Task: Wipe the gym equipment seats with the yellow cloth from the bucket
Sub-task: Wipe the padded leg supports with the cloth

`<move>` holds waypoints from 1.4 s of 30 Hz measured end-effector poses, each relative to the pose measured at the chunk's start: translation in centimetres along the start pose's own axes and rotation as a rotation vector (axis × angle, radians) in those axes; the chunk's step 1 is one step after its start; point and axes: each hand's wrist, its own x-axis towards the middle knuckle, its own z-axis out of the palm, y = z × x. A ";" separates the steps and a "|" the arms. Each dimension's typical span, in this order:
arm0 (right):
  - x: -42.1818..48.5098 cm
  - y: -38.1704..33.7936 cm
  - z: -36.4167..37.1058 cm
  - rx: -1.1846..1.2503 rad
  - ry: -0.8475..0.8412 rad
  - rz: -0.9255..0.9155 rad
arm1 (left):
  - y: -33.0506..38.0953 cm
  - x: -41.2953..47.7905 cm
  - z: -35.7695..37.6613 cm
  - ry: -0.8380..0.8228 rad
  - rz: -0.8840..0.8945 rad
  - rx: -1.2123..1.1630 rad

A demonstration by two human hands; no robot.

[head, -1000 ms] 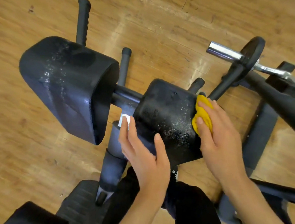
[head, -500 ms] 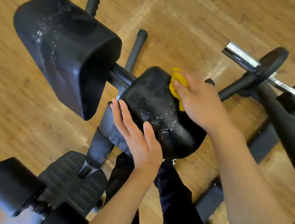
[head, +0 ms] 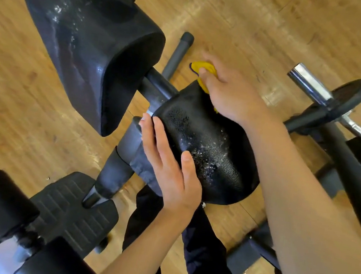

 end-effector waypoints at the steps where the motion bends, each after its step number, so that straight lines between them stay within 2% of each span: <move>1: 0.1 -0.1 0.2 -0.011 0.001 -0.018 | 0.0 0.0 0.0 -0.002 0.002 0.001; 3: -2.5 0.2 0.2 -0.070 0.077 -0.045 | 0.1 0.1 -0.1 -0.005 -0.007 -0.002; 6: -11.1 1.3 0.5 -0.111 0.217 -0.063 | 0.1 0.0 -0.1 -0.007 -0.035 -0.017; 9: -16.5 2.3 1.9 -0.088 0.268 -0.045 | 0.0 0.0 -0.3 -0.020 -0.043 -0.023; 14: -10.8 1.1 1.2 -0.127 0.181 -0.177 | -0.3 0.1 -1.0 -0.062 -0.050 -0.148; 17: -4.8 -0.8 0.7 -0.174 0.093 -0.214 | -1.3 0.1 -1.5 -0.082 0.013 -0.093; 19: -3.3 -1.4 0.8 -0.207 0.097 -0.225 | -2.1 -0.3 -1.5 -0.070 0.015 -0.032; 23: -9.7 0.5 1.3 -0.160 0.148 -0.166 | -3.1 -1.4 -1.2 -0.054 -0.102 0.006; 27: -16.7 2.4 2.4 -0.137 0.224 -0.158 | -3.4 -1.3 -0.3 -0.039 -0.087 -0.028; 30: -14.7 1.7 2.1 -0.163 0.190 -0.220 | -3.7 -1.3 0.1 -0.006 -0.082 -0.040; 33: -8.8 -0.4 2.1 -0.228 0.107 -0.324 | -4.0 -1.3 0.2 0.009 -0.075 -0.044; 36: -4.2 -3.0 2.9 -0.315 0.118 -0.358 | -4.1 -1.3 0.3 0.002 -0.065 -0.060; 38: -4.9 -3.0 3.2 -0.328 0.130 -0.353 | -4.0 -1.3 0.3 -0.004 -0.074 -0.063; 42: -14.4 0.1 3.5 -0.411 0.147 -0.274 | -4.0 -1.4 0.2 -0.012 -0.085 -0.036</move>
